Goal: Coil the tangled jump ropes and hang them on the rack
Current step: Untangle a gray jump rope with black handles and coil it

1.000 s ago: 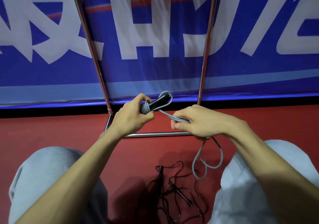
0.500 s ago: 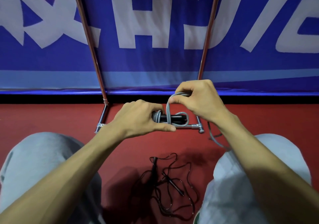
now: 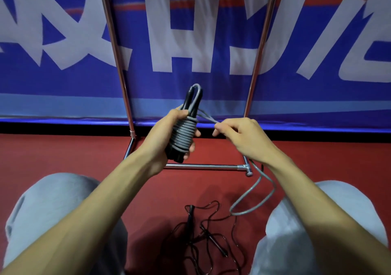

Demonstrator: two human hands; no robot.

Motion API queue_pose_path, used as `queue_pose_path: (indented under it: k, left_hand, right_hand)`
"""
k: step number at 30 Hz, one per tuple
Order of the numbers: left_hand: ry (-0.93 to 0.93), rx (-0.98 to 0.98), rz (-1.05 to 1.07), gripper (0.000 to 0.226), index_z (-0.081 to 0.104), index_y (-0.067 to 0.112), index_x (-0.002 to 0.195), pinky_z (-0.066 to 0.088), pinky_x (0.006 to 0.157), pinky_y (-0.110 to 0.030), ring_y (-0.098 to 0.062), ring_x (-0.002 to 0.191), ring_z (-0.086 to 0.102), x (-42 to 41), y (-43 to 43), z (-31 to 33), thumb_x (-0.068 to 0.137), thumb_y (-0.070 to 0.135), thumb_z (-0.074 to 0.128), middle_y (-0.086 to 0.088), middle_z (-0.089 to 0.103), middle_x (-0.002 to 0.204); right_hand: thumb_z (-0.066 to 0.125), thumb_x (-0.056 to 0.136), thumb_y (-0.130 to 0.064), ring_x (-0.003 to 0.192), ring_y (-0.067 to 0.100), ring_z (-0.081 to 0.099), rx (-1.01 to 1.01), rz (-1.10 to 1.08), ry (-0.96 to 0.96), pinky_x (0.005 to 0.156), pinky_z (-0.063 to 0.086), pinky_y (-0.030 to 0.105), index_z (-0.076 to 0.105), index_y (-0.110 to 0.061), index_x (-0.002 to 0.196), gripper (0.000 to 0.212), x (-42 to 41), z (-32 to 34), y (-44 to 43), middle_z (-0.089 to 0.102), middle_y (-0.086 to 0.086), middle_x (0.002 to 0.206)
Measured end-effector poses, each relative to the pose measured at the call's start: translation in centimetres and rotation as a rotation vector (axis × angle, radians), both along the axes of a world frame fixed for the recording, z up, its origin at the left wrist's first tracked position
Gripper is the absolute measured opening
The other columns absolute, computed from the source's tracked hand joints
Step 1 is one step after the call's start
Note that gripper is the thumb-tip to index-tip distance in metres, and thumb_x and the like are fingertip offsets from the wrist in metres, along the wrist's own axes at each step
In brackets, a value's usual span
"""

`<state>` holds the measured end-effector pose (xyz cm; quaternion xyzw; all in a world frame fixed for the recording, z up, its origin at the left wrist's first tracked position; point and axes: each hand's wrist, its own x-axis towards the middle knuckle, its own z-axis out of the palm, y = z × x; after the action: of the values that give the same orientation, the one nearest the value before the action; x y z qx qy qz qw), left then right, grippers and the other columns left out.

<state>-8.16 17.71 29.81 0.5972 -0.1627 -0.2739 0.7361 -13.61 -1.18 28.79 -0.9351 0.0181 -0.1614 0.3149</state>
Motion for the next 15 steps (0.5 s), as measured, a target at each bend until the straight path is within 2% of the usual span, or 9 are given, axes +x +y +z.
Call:
queue_pose_path:
  k: [2, 4, 8, 12, 15]
  left_hand:
    - [-0.01, 0.029, 0.025, 0.016, 0.057, 0.022, 0.097, 0.039, 0.047, -0.025, -0.024, 0.048, 0.051, 0.3, 0.1, -0.4, 0.095, 0.032, 0.045, -0.009, 0.064, 0.078]
    - [0.01, 0.059, 0.048, 0.017, 0.059, 0.02, 0.099, 0.041, 0.049, -0.026, -0.025, 0.05, 0.053, 0.5, 0.1, -0.5, 0.094, 0.033, 0.049, -0.009, 0.066, 0.079]
    - [0.031, 0.072, 0.074, 0.018, 0.059, 0.019, 0.098, 0.042, 0.048, -0.026, -0.024, 0.05, 0.054, 1.4, 0.4, -0.7, 0.094, 0.036, 0.055, -0.008, 0.065, 0.079]
    - [-0.13, 0.173, 0.211, 0.021, 0.059, 0.017, 0.098, 0.041, 0.045, -0.025, -0.024, 0.05, 0.056, 2.5, 0.7, -1.3, 0.088, 0.033, 0.068, -0.009, 0.064, 0.075]
    - [-0.466, 0.419, 0.343, 0.03, 0.048, 0.024, 0.101, 0.042, 0.046, -0.03, -0.028, 0.055, 0.057, 4.1, 1.3, -2.5, 0.084, 0.032, 0.072, -0.004, 0.059, 0.07]
  right_hand:
    - [0.053, 0.095, -0.038, 0.051, 0.007, 0.042, -0.007, 0.021, 0.039, 0.058, 0.033, 0.022, 0.07, -0.026, 0.075, 0.029, -0.1, 0.1, 0.1, 0.053, -0.001, 0.055]
    - [0.055, 0.094, -0.036, 0.044, 0.006, 0.042, 0.018, 0.046, 0.097, 0.055, 0.036, 0.022, 0.069, -0.023, 0.074, 0.027, -0.3, 0.3, 0.1, 0.046, -0.004, 0.049]
    - [0.058, 0.093, -0.031, 0.039, 0.011, 0.049, 0.076, 0.114, 0.214, 0.052, 0.044, 0.022, 0.068, -0.02, 0.079, 0.02, -0.6, 0.4, 0.1, 0.046, -0.004, 0.043]
    - [0.058, 0.093, -0.023, 0.04, 0.009, 0.051, 0.023, 0.123, 0.233, 0.05, 0.042, 0.017, 0.065, -0.015, 0.087, 0.012, -0.9, 0.7, -0.2, 0.047, -0.01, 0.042]
    - [0.053, 0.095, -0.01, 0.04, 0.005, 0.043, 0.058, 0.121, 0.172, 0.045, 0.039, 0.02, 0.064, -0.018, 0.091, 0.015, -1.2, 1.2, -0.5, 0.052, -0.012, 0.051]
